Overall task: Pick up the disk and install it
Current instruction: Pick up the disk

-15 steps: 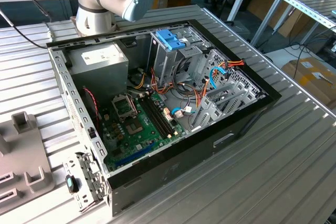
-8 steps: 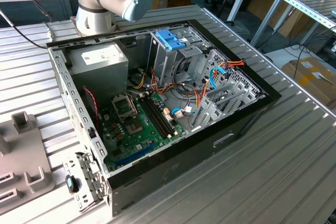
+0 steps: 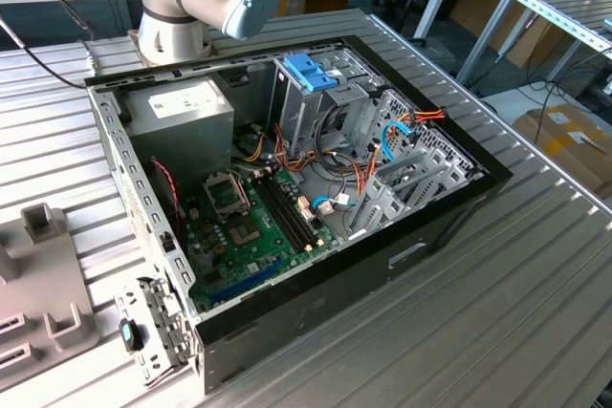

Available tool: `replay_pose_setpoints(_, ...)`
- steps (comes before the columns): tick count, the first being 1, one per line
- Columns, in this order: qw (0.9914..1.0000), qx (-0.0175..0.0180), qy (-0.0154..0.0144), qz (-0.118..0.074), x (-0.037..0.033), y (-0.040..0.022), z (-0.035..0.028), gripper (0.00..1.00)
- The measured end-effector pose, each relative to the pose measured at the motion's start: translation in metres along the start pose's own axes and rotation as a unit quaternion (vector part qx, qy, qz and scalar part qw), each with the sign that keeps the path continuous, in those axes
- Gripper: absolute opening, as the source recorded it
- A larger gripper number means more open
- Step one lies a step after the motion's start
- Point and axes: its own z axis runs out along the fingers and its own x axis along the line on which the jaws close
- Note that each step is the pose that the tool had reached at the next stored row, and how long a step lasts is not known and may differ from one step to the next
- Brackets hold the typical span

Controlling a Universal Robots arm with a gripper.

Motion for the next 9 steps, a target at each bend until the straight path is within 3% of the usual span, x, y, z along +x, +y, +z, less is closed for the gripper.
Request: replay_pose_setpoints(9,0.99919,0.0016,-0.0014,-0.040,0.0000,0.0000,0.0000,0.11)
